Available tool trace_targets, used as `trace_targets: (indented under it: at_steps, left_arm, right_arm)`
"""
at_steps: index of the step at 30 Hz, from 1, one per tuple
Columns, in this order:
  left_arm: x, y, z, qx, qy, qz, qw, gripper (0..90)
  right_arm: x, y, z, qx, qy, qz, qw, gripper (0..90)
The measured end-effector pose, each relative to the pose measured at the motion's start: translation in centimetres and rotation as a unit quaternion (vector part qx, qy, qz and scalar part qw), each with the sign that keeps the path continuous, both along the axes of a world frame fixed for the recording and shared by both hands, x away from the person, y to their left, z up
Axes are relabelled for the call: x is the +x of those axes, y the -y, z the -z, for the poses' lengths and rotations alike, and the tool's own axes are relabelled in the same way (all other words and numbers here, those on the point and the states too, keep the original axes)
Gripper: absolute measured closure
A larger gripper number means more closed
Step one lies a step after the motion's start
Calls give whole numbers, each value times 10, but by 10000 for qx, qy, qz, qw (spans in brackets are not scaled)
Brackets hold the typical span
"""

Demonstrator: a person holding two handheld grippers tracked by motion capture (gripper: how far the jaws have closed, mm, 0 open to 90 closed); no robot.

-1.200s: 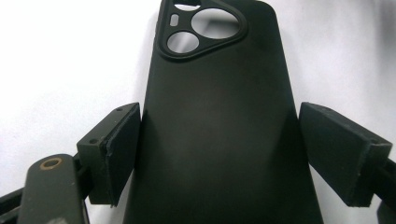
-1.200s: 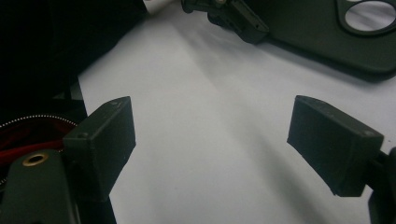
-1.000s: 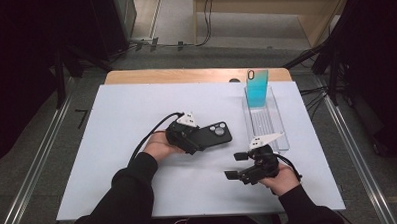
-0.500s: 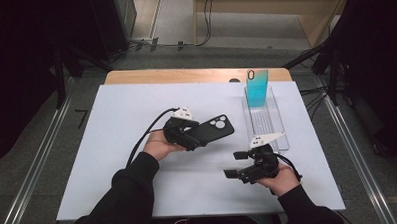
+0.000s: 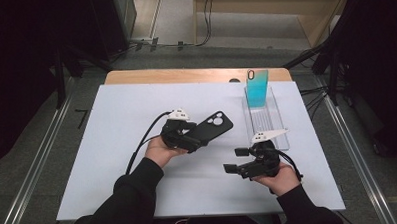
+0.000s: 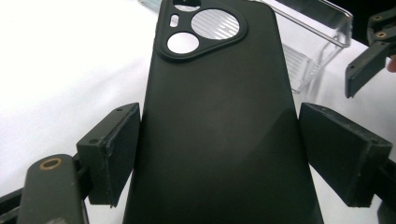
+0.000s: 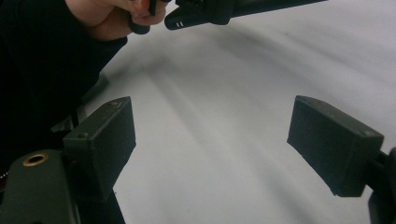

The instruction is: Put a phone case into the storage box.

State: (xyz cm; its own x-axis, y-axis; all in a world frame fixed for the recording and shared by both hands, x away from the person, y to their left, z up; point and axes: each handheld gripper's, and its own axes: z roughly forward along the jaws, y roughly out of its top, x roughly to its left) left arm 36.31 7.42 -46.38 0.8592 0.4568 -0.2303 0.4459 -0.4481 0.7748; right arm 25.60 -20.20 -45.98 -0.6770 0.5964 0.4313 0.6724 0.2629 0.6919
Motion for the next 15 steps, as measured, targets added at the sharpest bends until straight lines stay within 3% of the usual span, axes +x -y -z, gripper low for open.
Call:
trace_targets:
  at_steps: [7, 15]
  left_arm:
    - [-8, -3, 2, -6, -120, -452, 9989, 163]
    - [-22, -11, 3, -309, -243, -972, 9945, 162]
  right_arm:
    - [1, 1, -4, 73, -43, 89, 9999, 134]
    - [6, -4, -8, 33, -90, 203, 9997, 134]
